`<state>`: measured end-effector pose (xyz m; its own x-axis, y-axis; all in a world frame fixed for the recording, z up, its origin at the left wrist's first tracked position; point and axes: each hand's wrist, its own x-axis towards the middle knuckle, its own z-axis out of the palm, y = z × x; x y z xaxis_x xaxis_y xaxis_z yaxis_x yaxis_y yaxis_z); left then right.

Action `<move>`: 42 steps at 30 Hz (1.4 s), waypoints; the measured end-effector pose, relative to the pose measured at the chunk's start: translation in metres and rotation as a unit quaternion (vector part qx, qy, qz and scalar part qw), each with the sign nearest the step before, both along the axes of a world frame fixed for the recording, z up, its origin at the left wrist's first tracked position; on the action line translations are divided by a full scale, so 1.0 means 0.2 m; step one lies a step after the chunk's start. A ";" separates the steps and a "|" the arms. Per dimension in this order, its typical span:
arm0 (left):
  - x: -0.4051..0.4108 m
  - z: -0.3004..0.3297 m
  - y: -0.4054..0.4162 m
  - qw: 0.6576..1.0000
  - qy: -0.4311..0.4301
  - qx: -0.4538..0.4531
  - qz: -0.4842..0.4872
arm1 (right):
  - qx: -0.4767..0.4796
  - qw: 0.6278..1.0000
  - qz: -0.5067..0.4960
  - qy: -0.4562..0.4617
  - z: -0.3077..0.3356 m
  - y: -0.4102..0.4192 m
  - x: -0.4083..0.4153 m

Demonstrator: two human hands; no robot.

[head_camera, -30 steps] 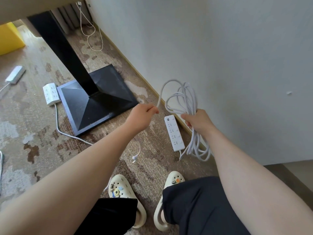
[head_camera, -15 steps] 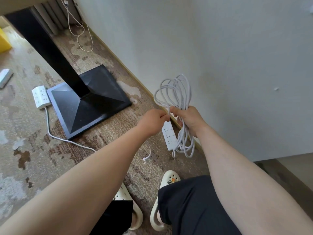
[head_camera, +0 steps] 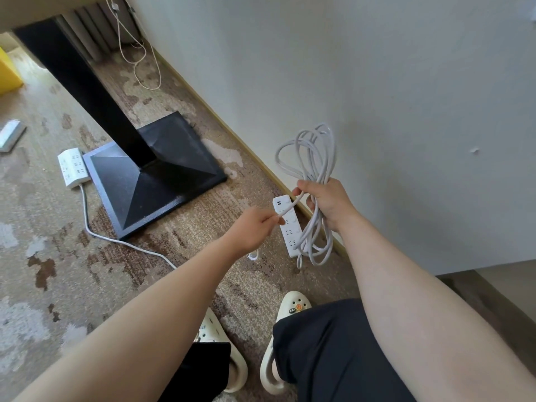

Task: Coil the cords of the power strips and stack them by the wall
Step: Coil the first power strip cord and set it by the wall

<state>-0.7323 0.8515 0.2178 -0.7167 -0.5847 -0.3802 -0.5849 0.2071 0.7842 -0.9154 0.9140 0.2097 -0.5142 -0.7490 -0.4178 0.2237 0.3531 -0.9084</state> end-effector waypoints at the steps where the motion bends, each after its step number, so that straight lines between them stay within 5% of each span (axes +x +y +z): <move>1: 0.02 -0.02 0.00 1.000 0.000 0.001 0.002 | -0.004 1.000 -0.007 -0.006 0.00 0.00 0.00; 11: 0.32 -0.17 -0.06 0.996 -0.085 -0.002 -0.003 | 0.032 0.987 -0.137 0.074 -0.04 0.02 -0.10; 21: 0.19 -0.09 -0.05 0.978 -0.139 -0.104 -0.111 | 0.037 0.992 0.048 0.109 0.03 -0.04 0.03; 31: 0.34 -0.10 -0.09 0.994 -0.076 -0.042 -0.073 | 0.142 0.932 0.004 0.333 -0.10 0.00 -0.12; 36: 0.34 -0.08 -0.10 0.999 -0.046 -0.014 0.003 | 0.187 0.880 0.093 0.427 -0.09 -0.03 -0.08; 42: 0.15 0.06 -0.15 0.987 0.031 -0.154 0.043 | 0.158 0.892 0.287 0.313 -0.06 -0.06 0.05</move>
<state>-0.7022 0.8225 0.2292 -0.6761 -0.7248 -0.1321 -0.5628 0.3925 0.7275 -0.9045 0.9024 0.1973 -0.2897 -0.8598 -0.4204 -0.5915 0.5062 -0.6276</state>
